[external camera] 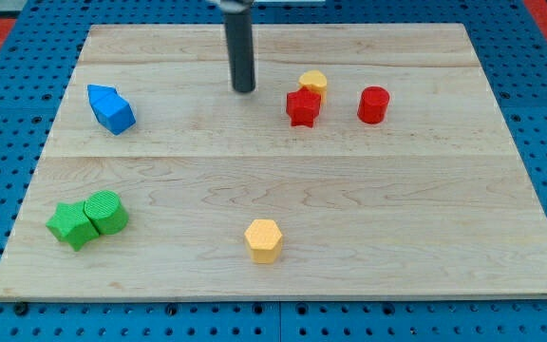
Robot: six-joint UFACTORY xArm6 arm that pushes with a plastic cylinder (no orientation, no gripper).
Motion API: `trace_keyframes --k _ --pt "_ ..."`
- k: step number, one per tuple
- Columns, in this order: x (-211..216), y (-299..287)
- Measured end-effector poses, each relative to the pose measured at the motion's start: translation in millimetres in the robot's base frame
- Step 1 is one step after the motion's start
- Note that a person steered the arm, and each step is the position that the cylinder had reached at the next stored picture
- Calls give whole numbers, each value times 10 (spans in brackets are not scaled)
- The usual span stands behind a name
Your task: Separate the red star and the yellow heart from each other
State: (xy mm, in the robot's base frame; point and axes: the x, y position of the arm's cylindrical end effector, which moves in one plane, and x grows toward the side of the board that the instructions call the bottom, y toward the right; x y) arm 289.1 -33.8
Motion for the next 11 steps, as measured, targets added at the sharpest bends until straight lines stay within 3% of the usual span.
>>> trace_keyframes --k 1,2,5,6,8,11 --pt "-249 423" --pt "-63 1044" --pt "758 706" --pt "821 243" --pt "541 -82" --pt "806 -762"
